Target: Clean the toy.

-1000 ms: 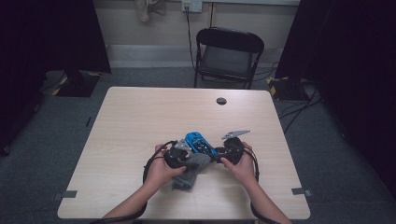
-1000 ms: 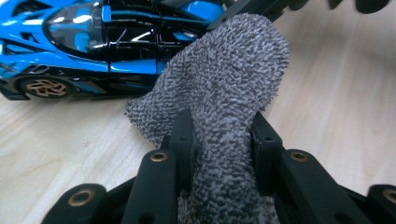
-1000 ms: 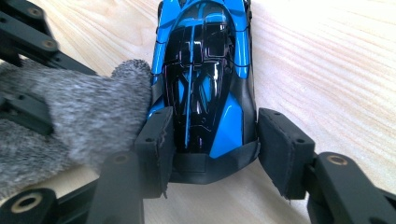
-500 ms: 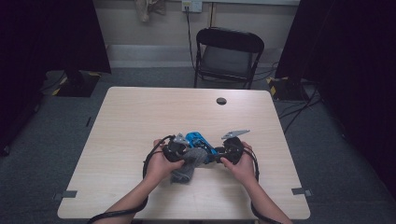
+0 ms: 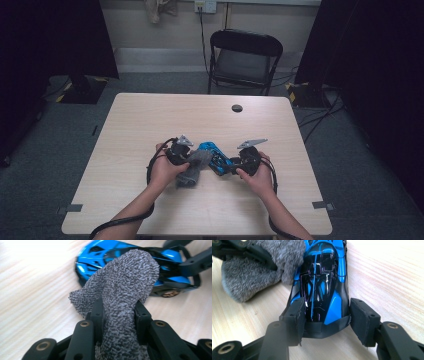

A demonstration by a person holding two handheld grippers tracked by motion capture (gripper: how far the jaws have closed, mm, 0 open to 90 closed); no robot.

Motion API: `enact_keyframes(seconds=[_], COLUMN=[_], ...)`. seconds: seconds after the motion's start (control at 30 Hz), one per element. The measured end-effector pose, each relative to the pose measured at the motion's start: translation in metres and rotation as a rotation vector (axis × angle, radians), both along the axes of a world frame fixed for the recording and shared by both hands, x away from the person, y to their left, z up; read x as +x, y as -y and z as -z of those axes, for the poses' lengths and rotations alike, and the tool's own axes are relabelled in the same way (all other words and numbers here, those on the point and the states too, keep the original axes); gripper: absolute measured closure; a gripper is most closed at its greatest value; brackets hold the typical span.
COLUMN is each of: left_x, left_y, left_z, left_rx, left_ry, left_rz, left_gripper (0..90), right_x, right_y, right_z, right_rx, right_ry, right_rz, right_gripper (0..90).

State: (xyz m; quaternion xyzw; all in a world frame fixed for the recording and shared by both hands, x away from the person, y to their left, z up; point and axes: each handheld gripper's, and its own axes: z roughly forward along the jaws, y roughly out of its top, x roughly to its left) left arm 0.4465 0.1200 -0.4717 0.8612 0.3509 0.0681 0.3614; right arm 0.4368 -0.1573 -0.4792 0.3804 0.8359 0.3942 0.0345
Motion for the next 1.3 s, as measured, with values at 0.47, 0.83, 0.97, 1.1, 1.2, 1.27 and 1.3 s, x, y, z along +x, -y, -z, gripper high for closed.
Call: enact_keyframes(seconds=[0.47,0.83,0.97,1.1,1.2,1.27,1.3], left_x=[0.019,-0.009,-0.027,-0.033,-0.031,-0.027,-0.026], left_y=[-0.024,-0.016,-0.002,0.011,0.017,0.018,0.018], left_z=[0.002,-0.005,-0.004,0.000,0.005,0.007,0.007], left_rx=[-0.008,-0.084,-0.100,-0.070,-0.069,-0.070,-0.070], left_ry=[0.003,-0.019,-0.030,-0.036,-0.036,-0.030,-0.029], left_rz=[-0.107,-0.002,0.068,0.103,0.098,0.090,0.084], left_gripper=[68.3,68.4,68.3,68.0,67.8,67.7,67.7], right_x=[0.000,-0.001,-0.001,-0.001,-0.001,-0.001,-0.001], right_y=[0.001,0.001,0.001,0.001,0.001,0.001,0.001], right_z=[0.000,0.001,0.001,0.001,0.001,0.001,0.001], right_rx=[0.000,0.006,0.008,0.004,0.003,0.004,0.005], right_ry=[0.003,0.005,0.006,0.008,0.006,0.007,0.006], right_rz=[-0.003,-0.002,-0.001,0.001,0.000,0.000,0.000], right_gripper=[47.7,47.7,47.7,47.7,47.7,47.7,47.7])
